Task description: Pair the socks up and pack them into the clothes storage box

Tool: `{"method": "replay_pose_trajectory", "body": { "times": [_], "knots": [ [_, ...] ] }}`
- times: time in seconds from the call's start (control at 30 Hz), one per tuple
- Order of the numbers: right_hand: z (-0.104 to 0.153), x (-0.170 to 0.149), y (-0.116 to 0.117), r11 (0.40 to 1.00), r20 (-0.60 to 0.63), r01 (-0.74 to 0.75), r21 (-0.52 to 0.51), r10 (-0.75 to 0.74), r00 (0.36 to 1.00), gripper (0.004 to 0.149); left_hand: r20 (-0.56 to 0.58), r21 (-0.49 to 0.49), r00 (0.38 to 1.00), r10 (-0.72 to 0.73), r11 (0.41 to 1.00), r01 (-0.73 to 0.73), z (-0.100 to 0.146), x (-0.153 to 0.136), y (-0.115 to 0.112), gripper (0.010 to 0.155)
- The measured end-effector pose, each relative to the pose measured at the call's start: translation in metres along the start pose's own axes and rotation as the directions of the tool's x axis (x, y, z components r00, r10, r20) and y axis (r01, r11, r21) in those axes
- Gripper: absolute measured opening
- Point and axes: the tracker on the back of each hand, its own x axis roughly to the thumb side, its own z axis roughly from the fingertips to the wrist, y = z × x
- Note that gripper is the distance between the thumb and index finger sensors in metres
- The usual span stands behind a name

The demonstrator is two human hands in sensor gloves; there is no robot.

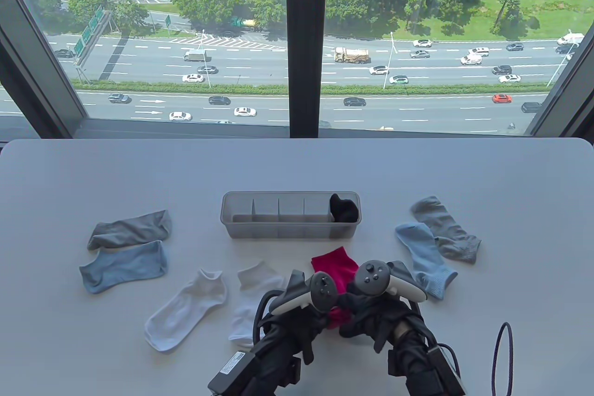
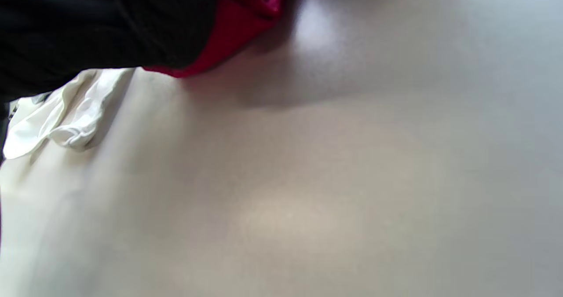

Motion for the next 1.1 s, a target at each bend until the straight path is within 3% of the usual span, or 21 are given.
{"method": "replay_pose_trajectory", "body": {
  "times": [0.1,0.2,0.3,0.37,0.47,0.6,0.67,0.83,0.93,1.03,1.1],
  "knots": [
    [-0.001,-0.002,-0.001,0.995,-0.003,0.078,-0.060,-0.078,0.997,0.043,0.004,0.037,0.998,0.055,0.998,-0.055,0.003,-0.005,0.001,0.043],
    [0.001,-0.005,-0.003,0.995,-0.001,0.088,-0.057,-0.088,0.996,0.041,0.002,0.075,0.998,0.070,0.995,-0.070,0.005,-0.008,0.005,0.051],
    [0.001,-0.006,-0.003,0.988,0.008,0.147,-0.055,-0.146,0.989,0.044,0.004,0.138,0.997,0.073,0.988,-0.073,0.005,-0.008,0.006,0.039],
    [0.001,-0.004,-0.002,0.991,0.009,0.121,-0.059,-0.120,0.993,0.058,0.016,0.096,0.997,0.079,0.992,-0.080,0.005,-0.010,0.004,0.039],
    [-0.001,-0.002,-0.001,0.994,-0.002,0.094,-0.051,-0.094,0.996,0.042,0.027,0.090,0.993,0.111,0.990,-0.113,0.005,-0.011,0.005,0.039],
    [-0.003,-0.001,0.002,0.994,-0.012,0.106,-0.031,-0.106,0.994,0.039,0.042,0.083,0.992,0.120,0.989,-0.123,0.005,-0.012,0.003,0.042],
    [-0.003,-0.001,0.003,0.995,-0.021,0.092,-0.040,-0.093,0.995,0.038,0.039,0.016,0.993,0.111,0.994,-0.111,0.005,-0.011,0.001,0.054],
    [-0.001,-0.002,0.000,0.988,-0.007,0.134,-0.077,-0.135,0.991,0.040,0.001,0.085,1.000,0.032,0.996,-0.032,0.004,-0.005,0.001,0.040],
    [-0.001,-0.006,0.002,0.978,0.024,0.194,0.076,-0.197,0.980,0.057,0.012,0.085,0.998,0.061,0.994,-0.062,0.005,-0.009,0.001,0.041],
    [-0.002,-0.005,0.002,0.984,0.019,0.177,0.014,-0.177,0.984,0.044,0.034,0.027,0.996,0.084,0.996,-0.085,0.004,-0.010,0.000,0.043],
    [-0.003,-0.003,0.003,0.986,0.009,0.161,0.034,-0.162,0.987,0.043,0.024,-0.030,0.995,0.096,0.995,-0.096,0.003,-0.010,-0.002,0.046]
  ]
}}
